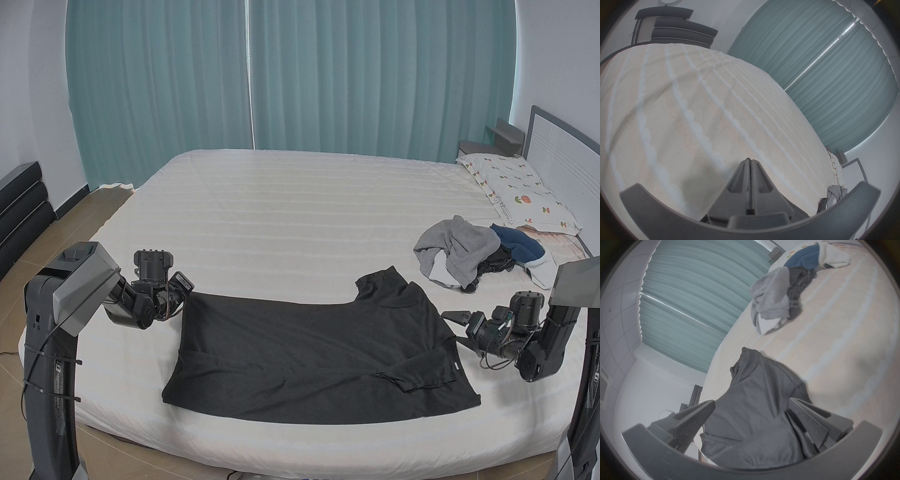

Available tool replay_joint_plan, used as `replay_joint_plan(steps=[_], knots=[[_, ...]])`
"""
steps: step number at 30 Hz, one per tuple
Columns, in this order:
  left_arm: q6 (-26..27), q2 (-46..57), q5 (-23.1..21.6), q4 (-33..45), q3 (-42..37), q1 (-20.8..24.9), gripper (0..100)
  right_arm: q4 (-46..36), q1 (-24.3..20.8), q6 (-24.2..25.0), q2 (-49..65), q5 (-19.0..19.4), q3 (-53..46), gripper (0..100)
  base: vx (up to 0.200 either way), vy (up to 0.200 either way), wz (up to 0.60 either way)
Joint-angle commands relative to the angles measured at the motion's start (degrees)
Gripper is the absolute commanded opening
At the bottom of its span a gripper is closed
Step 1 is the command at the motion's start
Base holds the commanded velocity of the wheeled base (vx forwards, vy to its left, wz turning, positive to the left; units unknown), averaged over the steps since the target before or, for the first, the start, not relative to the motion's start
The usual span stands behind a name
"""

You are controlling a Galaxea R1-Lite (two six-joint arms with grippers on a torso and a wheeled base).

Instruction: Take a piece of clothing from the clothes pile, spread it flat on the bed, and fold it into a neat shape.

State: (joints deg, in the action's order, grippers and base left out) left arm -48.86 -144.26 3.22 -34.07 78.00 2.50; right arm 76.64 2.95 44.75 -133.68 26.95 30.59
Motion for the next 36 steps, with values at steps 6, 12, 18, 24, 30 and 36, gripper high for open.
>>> replay_joint_plan(steps=[6, 12, 18, 24, 30, 36], knots=[[-0.5, 0.9, -0.8, -0.1, -1.8, -0.1, 0, -30.4, -7.8, -6.3, -4.2, -12.7, 35.0, 100, 0.000, 0.000, 0.00], [-0.5, 0.8, -0.9, -0.1, -2.1, 0.0, 0, -41.5, -8.3, -13.1, -12.1, -19.7, 51.1, 100, 0.000, 0.000, 0.00], [-0.4, 0.8, -1.0, -0.1, -2.2, 0.0, 0, -48.6, -9.0, -13.4, -18.5, -22.6, 62.6, 100, 0.000, 0.000, 0.00], [-0.4, 0.7, -1.0, -0.2, -2.4, 0.0, 0, -49.7, -9.4, -13.3, -21.7, -23.2, 68.1, 100, 0.000, 0.000, 0.00], [-0.4, 0.7, -1.0, -0.2, -2.5, 0.0, 0, -49.9, -9.5, -13.0, -22.9, -24.1, 70.6, 100, 0.000, 0.000, 0.00], [-0.4, 0.7, -1.0, -0.2, -2.4, 0.0, 0, -49.9, -9.5, -12.7, -23.7, -25.0, 72.2, 100, 0.000, 0.000, 0.00]])
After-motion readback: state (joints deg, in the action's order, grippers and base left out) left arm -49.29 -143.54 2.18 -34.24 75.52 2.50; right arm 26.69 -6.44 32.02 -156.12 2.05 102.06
